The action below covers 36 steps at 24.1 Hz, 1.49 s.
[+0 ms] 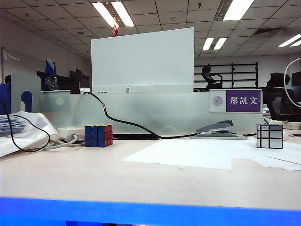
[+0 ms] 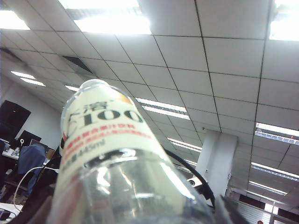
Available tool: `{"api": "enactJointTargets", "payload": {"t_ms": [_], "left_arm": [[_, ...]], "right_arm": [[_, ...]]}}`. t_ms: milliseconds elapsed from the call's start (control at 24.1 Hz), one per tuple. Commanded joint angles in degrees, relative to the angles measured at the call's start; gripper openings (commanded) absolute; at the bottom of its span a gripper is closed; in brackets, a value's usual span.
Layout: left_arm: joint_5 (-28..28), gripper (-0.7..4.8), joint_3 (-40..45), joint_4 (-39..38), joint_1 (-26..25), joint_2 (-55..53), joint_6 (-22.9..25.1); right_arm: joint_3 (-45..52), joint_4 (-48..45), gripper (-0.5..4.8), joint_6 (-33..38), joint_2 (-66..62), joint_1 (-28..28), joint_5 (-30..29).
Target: Flip the plastic bottle upside down.
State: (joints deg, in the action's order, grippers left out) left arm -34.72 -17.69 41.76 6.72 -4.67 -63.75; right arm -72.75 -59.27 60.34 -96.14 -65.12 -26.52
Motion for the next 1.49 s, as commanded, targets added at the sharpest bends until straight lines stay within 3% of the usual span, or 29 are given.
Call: {"api": "enactJointTargets", "payload": {"t_ms": [41,124,207,290,456,498,539,664,705,1162,1494], "left_arm": [[-0.3,4.14,-0.3,0.0,-0.1,-0.1,1.5],[-1.2,2.23,-0.3,-0.6,-0.1,-0.1,2.4],[-1.5,0.72,-0.2,-1.1,-0.1,-0.1,2.4],[-1.4,0.13,-0.2,-1.4,-0.1,-0.1,2.5],[-1.3,-0.06,-0.2,-1.4,-0.1,-0.1,3.6],[-1.3,-0.06,-0.2,-1.4,-0.1,-0.1,3.6],[-1.3,-0.06,-0.2,-1.4,-0.1,-0.1,3.7],[-1.3,-0.05,-0.2,-1.5,-0.1,-0.1,3.8],[-1.3,-0.06,-0.2,-2.0,-0.1,-0.1,3.9],[-1.7,-0.06,-0.2,-4.2,-0.1,-0.1,6.2],[-4.3,-0.06,-0.2,-8.6,-0.1,-0.1,9.4]], "right_arm": [[-0.4,-1.0,-0.07,-0.6,0.3,-0.1,-0.1],[-0.4,-1.0,-0.07,-0.8,0.3,-0.1,-0.2],[-0.4,-1.0,-0.07,-0.8,0.3,-0.1,-0.2],[-0.4,-1.0,-0.07,-0.8,0.3,-0.1,-0.2],[-0.4,-1.0,-0.01,-0.8,0.3,-0.1,-0.2],[-0.4,-1.0,0.27,-0.8,0.3,-0.1,-0.2],[-0.4,-1.0,0.89,-0.8,0.3,-0.1,-0.2],[-0.4,-1.3,4.57,-0.8,0.3,-0.1,-0.2],[-0.4,-2.0,4.79,-0.8,0.3,-0.1,-0.2],[-0.4,-8.0,4.79,-0.8,0.6,1.9,-1.9],[-0.4,-9.9,4.79,0.3,2.5,12.2,-6.0]]}}
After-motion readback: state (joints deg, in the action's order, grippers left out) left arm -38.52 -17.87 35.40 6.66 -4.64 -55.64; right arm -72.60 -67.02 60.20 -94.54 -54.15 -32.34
